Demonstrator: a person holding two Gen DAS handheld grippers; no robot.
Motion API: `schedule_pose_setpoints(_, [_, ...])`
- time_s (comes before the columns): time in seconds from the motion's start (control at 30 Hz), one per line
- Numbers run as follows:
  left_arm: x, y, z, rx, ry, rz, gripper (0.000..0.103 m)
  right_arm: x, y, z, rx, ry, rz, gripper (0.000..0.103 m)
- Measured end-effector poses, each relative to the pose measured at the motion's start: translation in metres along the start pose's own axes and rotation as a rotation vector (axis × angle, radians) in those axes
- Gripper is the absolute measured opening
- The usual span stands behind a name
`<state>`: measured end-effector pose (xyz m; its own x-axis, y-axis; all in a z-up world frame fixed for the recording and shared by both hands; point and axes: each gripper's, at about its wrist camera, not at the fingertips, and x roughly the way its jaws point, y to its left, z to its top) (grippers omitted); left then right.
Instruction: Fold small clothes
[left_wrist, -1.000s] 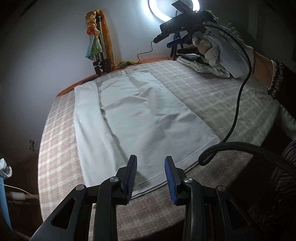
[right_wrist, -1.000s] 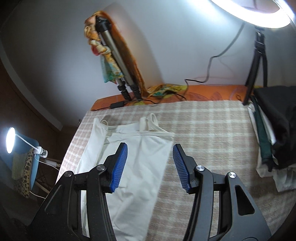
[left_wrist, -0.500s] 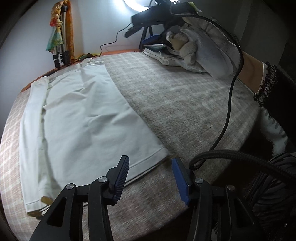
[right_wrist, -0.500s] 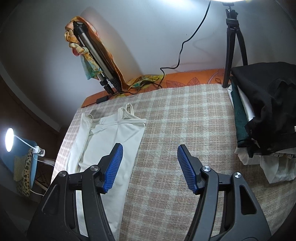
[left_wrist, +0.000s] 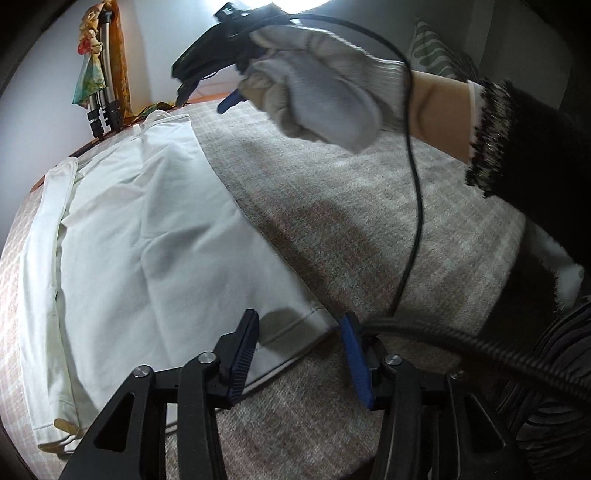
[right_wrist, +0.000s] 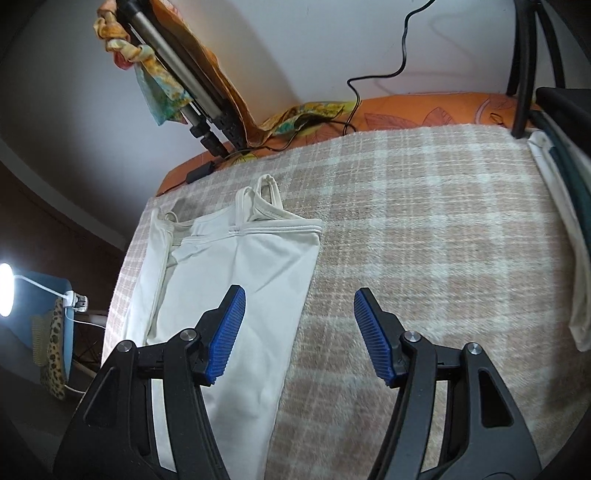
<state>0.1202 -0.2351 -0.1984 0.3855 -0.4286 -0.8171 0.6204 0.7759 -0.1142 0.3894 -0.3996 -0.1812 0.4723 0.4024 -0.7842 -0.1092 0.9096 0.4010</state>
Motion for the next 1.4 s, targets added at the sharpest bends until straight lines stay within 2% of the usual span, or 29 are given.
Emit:
schedule_pose_setpoints(0.1, [0.003, 0.005, 0.0, -0.018, 0.002, -0.004, 0.038, 0.016, -0.001, 0.004, 0.015, 0.009, -0.009, 0.064])
schedule_pose_setpoints(0.2, [0.003, 0.009, 0.001, -0.024, -0.003, -0.009, 0.026, 0.031, -0.002, 0.007, 0.029, 0.014, -0.024, 0.064])
schedule_pose_setpoints(0.33, [0.0, 0.02, -0.001, -0.064, -0.016, -0.056, 0.006, 0.039, 0.004, 0.009, -0.006, -0.017, -0.049, 0.063])
schedule_pose_setpoints(0.4, [-0.002, 0.025, -0.001, -0.097, -0.021, -0.069, 0.004, 0.042, 0.008, 0.011, -0.013, -0.013, -0.042, 0.046])
schedule_pose_setpoints(0.53, [-0.011, 0.033, -0.002, -0.157, -0.042, -0.101, 0.0, 0.048, 0.017, 0.012, -0.052, 0.003, -0.056, 0.022])
schedule_pose_setpoints(0.57, [-0.013, 0.035, -0.002, -0.162, -0.047, -0.107, 0.0, 0.049, 0.019, 0.012, -0.062, 0.006, -0.065, 0.01])
schedule_pose_setpoints(0.6, [-0.015, 0.035, -0.002, -0.165, -0.053, -0.112, 0.0, 0.049, 0.021, 0.012, -0.067, 0.008, -0.067, 0.007])
schedule_pose_setpoints(0.83, [-0.027, 0.033, -0.005, -0.157, -0.078, -0.122, 0.0, 0.039, 0.03, 0.02, -0.082, -0.01, -0.11, 0.004])
schedule_pose_setpoints(1.07, [-0.047, 0.039, -0.008, -0.19, -0.14, -0.127, 0.0, 0.029, 0.042, 0.026, -0.067, -0.019, -0.107, 0.004])
schedule_pose_setpoints(1.4, [-0.067, 0.06, -0.02, -0.245, -0.188, -0.11, 0.0, 0.015, 0.067, 0.035, -0.054, -0.052, -0.103, 0.003])
